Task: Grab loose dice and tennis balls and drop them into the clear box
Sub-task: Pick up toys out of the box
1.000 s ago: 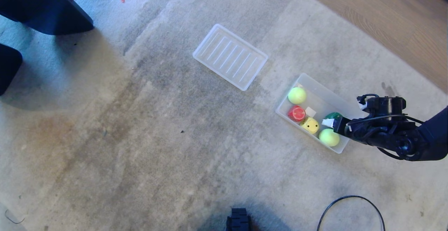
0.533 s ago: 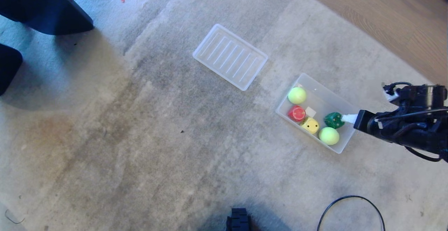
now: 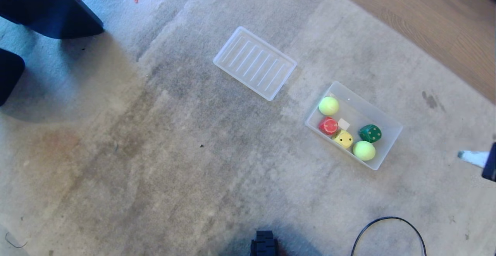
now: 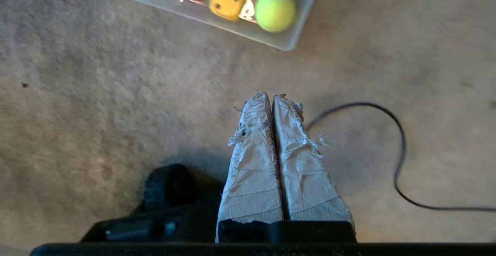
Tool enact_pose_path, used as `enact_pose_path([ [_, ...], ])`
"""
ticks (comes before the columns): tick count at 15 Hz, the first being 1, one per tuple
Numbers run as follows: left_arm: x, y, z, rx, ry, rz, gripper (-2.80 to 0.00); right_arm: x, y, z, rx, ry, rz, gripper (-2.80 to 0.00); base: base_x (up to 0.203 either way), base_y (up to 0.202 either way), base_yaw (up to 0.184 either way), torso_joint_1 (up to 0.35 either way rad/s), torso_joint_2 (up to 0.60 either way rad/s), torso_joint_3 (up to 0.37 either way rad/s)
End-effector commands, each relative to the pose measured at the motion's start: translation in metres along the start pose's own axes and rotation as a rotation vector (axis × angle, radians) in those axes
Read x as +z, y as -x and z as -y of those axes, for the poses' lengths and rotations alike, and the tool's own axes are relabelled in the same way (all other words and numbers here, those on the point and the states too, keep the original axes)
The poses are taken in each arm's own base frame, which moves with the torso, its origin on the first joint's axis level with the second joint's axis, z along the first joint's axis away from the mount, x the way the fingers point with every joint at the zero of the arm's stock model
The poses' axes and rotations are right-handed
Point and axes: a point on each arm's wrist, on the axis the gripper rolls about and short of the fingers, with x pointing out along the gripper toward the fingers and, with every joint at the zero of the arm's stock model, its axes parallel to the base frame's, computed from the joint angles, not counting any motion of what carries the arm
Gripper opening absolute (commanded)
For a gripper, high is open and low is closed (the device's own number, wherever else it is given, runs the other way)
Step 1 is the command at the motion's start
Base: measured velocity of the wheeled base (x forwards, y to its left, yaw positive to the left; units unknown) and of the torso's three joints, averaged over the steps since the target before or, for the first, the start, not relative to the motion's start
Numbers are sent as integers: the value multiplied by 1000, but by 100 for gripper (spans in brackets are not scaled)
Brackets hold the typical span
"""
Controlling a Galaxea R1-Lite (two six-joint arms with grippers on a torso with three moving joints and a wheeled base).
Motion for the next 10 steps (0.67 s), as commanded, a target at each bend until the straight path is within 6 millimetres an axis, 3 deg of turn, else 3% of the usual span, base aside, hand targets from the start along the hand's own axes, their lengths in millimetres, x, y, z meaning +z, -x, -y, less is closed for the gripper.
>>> enact_pose_path([
  [1,0,0,0,0,1,0,-280,-13,52,9,0,-11,117,-280,0,0,0,0,0,0],
  [3,0,0,0,0,1,0,-280,-34,78,21,-58,-20,150,-280,0,0,0,0,0,0],
  [6,0,0,0,0,1,0,-280,-76,103,37,-136,-8,176,-280,0,0,0,0,0,0],
  [8,0,0,0,0,1,1,-280,-111,107,46,-135,48,156,-280,0,0,0,0,0,0],
  [10,0,0,0,0,1,1,-280,-132,99,51,-117,82,75,-280,0,0,0,0,0,0],
])
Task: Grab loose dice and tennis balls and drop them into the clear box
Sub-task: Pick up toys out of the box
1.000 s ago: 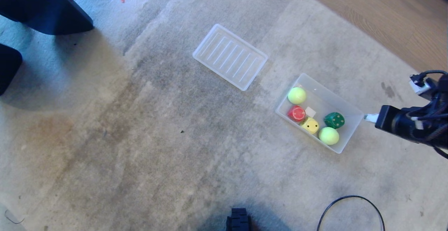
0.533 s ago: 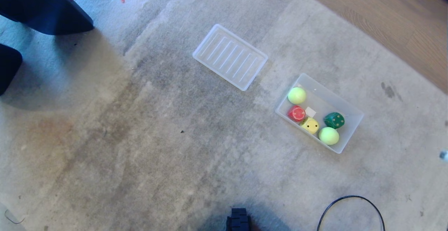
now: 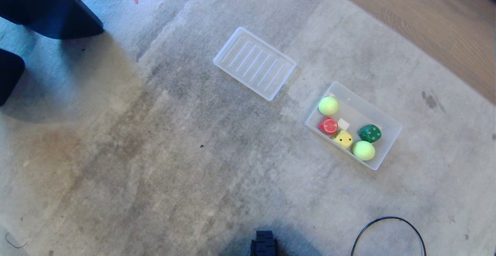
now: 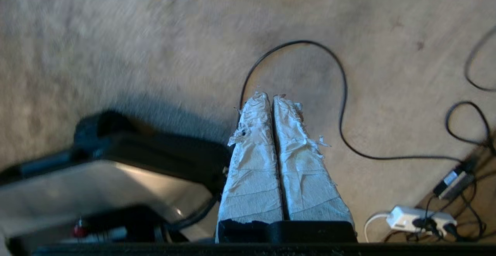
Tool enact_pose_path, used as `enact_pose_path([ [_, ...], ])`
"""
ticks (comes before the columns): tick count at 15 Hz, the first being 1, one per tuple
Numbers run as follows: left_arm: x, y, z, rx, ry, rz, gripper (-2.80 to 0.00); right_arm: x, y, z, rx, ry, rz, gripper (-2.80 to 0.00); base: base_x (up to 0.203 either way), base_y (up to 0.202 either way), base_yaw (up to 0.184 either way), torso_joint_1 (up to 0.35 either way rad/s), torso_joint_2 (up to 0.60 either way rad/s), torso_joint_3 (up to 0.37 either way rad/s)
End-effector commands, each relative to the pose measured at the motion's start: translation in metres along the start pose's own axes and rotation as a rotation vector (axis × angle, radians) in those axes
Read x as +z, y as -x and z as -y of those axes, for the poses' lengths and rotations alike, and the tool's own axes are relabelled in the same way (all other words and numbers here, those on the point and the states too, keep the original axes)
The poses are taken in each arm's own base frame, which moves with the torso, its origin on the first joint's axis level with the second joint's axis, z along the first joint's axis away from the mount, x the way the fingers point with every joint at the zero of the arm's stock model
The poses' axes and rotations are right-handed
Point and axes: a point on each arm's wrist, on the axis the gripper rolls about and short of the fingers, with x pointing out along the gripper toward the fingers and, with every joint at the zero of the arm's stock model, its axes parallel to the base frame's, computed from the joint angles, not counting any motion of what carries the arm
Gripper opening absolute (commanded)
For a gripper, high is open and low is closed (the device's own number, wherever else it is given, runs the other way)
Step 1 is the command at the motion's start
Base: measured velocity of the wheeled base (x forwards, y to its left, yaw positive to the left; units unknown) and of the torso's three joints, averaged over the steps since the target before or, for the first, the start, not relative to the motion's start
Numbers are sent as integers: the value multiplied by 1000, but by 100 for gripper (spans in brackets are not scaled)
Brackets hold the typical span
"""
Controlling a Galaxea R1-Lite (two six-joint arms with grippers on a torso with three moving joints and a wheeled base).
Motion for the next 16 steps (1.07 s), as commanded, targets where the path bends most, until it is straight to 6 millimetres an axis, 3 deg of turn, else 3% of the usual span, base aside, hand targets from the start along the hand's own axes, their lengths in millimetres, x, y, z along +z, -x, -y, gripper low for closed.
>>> enact_pose_path([
  [1,0,0,0,0,1,-1,-280,-15,2,1,70,37,6,-280,0,0,0,0,0,0],
  [4,0,0,0,0,1,-1,-280,-33,-6,8,138,112,-16,-280,0,0,0,0,0,0],
  [9,0,0,0,0,1,1,-280,-63,-1,14,124,109,195,-280,0,0,0,0,0,0],
  [15,0,0,0,0,1,-1,-280,-67,-12,12,141,222,260,-280,0,0,0,0,0,0],
  [16,0,0,0,0,1,1,-280,-67,-12,12,144,168,262,-280,0,0,0,0,0,0],
])
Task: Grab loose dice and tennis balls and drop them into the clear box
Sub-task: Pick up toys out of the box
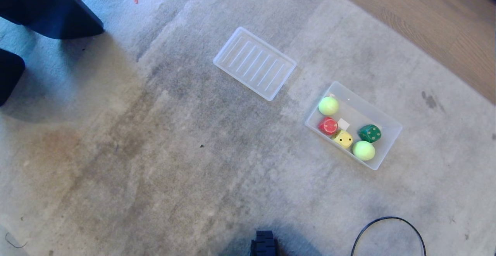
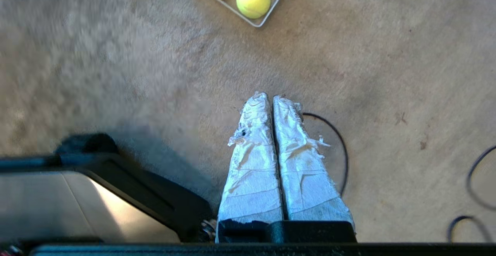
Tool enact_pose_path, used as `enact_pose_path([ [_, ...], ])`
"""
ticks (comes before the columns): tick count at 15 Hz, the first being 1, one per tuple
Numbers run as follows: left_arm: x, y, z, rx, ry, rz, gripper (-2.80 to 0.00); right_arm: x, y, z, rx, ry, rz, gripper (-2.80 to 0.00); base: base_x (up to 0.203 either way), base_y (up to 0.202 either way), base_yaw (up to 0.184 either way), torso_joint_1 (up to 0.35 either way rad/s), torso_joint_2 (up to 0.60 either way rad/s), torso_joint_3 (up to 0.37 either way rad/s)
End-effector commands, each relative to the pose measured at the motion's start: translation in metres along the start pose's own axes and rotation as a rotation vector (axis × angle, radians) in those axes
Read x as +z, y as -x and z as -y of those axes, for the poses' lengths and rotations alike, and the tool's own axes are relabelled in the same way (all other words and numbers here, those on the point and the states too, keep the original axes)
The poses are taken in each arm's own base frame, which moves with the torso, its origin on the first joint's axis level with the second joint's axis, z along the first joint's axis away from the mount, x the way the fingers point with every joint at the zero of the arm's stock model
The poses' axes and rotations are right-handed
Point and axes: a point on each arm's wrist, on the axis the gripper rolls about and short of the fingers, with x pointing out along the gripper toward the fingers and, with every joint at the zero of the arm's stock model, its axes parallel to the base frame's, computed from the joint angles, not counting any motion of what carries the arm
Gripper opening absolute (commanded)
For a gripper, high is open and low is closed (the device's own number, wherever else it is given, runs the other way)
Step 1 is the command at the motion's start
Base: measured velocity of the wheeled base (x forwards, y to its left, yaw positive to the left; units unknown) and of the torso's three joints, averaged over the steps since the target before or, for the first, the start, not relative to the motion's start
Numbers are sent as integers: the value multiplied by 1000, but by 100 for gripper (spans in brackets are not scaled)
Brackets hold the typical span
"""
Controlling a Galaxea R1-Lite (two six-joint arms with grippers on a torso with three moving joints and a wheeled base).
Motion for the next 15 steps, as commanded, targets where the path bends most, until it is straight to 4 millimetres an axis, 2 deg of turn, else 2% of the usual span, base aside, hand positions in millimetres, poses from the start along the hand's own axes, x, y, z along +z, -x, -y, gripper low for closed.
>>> enact_pose_path([
  [1,0,0,0,0,1,0,-280,-2,-1,0,-2,-53,-3,-280,0,0,0,0,0,0],
  [3,0,0,0,1,1,-1,-280,-3,-2,0,5,24,-5,-280,0,0,0,0,0,0],
  [15,0,0,0,6,15,1,-280,-3,-2,0,5,4,-4,-280,0,0,0,0,0,0],
])
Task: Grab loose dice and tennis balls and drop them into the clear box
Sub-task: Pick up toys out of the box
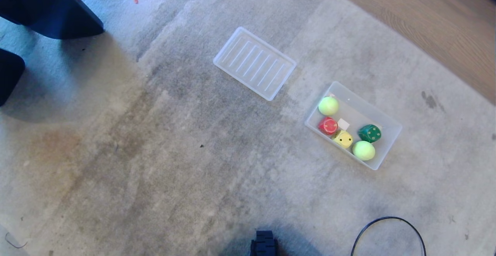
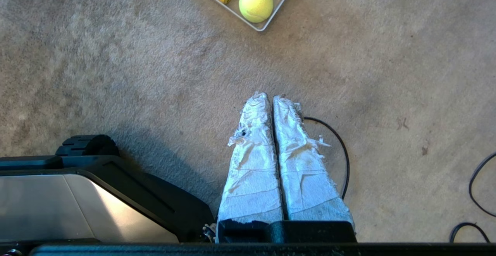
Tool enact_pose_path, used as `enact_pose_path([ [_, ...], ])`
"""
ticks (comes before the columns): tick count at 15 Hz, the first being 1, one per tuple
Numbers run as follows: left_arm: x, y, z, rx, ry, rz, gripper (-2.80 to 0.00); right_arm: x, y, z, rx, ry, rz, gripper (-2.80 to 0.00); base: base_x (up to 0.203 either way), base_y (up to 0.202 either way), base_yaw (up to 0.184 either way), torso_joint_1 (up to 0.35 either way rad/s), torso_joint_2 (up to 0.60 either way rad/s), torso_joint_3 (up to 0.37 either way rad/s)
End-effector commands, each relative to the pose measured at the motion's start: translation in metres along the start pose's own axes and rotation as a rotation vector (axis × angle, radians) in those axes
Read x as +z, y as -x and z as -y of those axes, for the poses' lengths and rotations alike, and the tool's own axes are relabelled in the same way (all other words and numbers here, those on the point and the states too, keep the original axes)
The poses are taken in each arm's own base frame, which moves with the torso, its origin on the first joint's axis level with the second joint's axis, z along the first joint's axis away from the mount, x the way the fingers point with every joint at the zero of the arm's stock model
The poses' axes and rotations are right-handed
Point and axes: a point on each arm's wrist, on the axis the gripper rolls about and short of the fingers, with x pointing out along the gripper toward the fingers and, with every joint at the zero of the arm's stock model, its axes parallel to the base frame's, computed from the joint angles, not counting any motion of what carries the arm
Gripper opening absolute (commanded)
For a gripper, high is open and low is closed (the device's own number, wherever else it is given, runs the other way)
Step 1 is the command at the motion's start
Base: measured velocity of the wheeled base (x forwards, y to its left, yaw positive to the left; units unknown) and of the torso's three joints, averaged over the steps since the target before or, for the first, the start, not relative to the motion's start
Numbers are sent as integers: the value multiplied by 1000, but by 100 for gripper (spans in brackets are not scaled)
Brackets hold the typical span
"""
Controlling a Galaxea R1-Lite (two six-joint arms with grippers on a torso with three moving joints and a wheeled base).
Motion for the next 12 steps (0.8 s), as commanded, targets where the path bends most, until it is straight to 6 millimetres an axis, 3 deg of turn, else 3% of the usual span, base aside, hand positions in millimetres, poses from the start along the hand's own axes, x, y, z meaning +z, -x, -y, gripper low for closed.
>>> enact_pose_path([
  [1,0,0,0,1,-1,2,-280,0,0,0,0,0,-4,-280,0,0,0,2,0,38],
  [12,0,0,0,2,11,1,-280,0,0,0,0,0,-4,-280,0,0,0,2,3,191],
])
